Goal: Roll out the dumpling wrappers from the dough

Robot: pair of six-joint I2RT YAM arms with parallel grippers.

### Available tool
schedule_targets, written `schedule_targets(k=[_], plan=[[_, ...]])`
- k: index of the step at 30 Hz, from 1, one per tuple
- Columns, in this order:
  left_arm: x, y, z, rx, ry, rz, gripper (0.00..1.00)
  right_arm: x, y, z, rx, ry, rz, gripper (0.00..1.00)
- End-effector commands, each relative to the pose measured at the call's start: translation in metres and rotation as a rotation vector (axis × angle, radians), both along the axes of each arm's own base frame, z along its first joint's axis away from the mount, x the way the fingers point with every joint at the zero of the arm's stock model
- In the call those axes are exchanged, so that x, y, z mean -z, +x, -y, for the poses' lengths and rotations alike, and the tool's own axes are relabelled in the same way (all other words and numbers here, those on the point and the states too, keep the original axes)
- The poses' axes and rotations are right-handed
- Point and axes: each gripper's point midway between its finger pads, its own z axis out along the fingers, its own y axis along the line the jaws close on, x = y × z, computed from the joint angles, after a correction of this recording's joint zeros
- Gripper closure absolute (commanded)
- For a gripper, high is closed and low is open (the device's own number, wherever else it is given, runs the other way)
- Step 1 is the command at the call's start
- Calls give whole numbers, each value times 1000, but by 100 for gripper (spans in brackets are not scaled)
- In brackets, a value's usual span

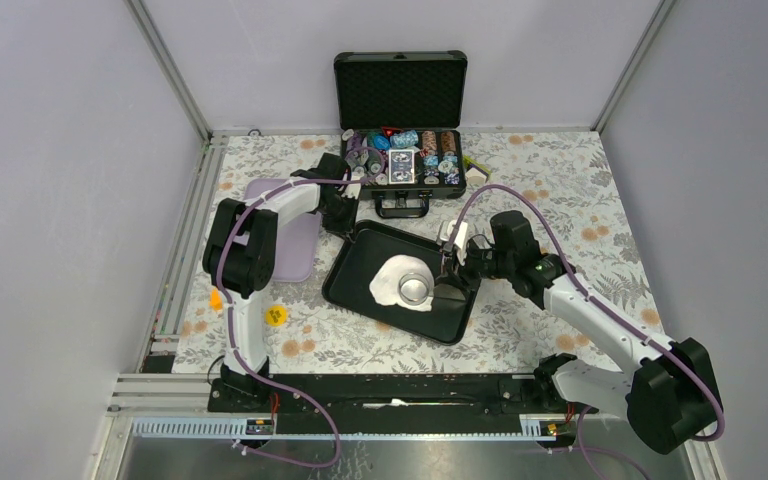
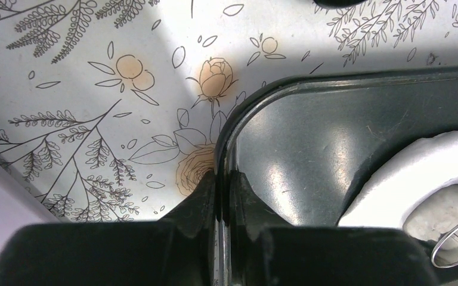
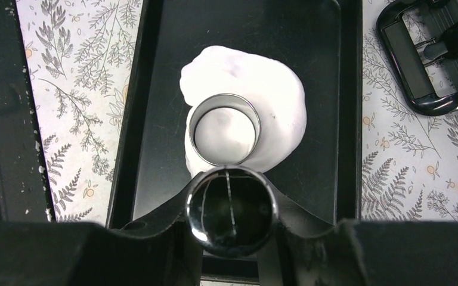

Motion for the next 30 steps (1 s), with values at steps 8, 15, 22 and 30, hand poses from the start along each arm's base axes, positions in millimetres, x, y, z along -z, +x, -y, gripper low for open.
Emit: schedule_targets(k=[8,15,22,30], plan=[[10,-8,-1,63,53,-12,100,33,10,29,18,-190,87,100],[10,-10,1,78,58,-11,100,36,24,34,79,-203,143,100],[11,-11,2,82,55,-19,100,25,41,25,121,-146,194,100],[11,-11,5,86,43,-27,100,16,54,15,136,-92,222,100]])
